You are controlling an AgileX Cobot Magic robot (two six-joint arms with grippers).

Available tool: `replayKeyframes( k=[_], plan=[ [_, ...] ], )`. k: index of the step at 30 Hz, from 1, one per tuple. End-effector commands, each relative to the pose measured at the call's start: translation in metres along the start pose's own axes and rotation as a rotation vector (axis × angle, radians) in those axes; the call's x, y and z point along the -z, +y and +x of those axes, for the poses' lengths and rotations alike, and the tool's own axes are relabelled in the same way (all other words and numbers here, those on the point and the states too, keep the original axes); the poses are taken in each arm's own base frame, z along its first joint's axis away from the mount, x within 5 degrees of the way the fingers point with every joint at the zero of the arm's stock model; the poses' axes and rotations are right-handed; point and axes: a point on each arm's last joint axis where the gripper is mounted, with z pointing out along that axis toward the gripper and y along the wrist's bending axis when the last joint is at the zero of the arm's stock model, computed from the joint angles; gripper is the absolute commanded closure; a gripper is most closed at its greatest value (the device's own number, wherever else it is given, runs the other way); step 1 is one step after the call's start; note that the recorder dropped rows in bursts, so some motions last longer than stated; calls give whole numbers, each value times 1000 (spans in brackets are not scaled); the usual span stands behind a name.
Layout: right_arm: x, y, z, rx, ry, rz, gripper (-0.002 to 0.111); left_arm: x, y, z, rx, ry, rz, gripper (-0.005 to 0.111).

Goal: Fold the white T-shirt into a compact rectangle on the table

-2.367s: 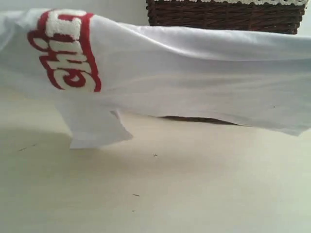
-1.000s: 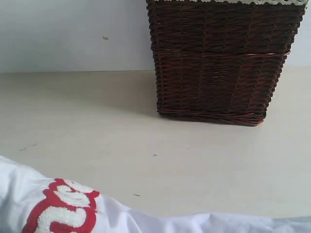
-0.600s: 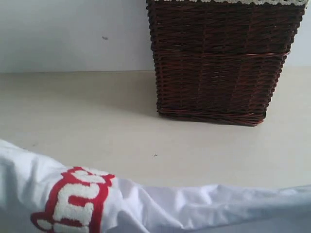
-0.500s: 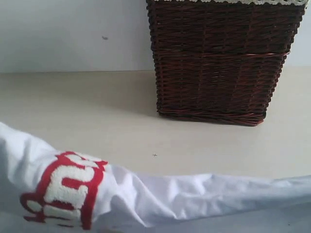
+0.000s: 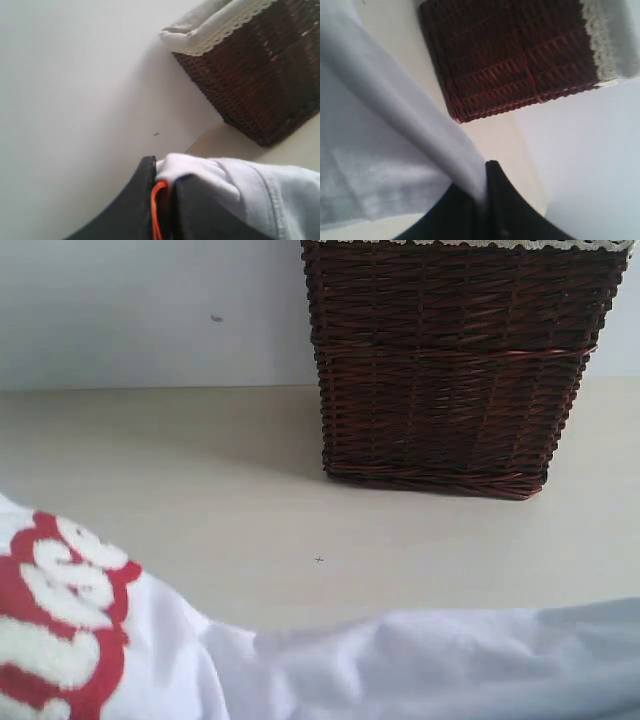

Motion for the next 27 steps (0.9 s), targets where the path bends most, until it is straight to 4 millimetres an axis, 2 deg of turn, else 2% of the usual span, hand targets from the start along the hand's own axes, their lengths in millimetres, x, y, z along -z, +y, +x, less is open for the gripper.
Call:
replayKeyframes(
  k=[1, 5, 8, 12, 20, 27],
  plan=[
    [22, -2, -10, -39, -3, 100, 108, 26, -17, -2, -41, -45, 63, 107],
    [32, -1, -9, -79, 44, 156, 108, 51, -27, -4, -68, -137, 14, 107],
    [34, -1, -4, -91, 96, 174, 108, 62, -32, -3, -78, -170, -9, 107],
    [35, -2, 1, -81, 158, 187, 108, 62, -37, -1, -25, -134, 34, 107],
    [35, -2, 1, -99, 161, 190, 108, 62, -42, -2, 106, -95, 53, 107],
    [34, -2, 2, -106, 161, 188, 108, 48, -47, 14, 133, -36, 91, 107]
  ],
)
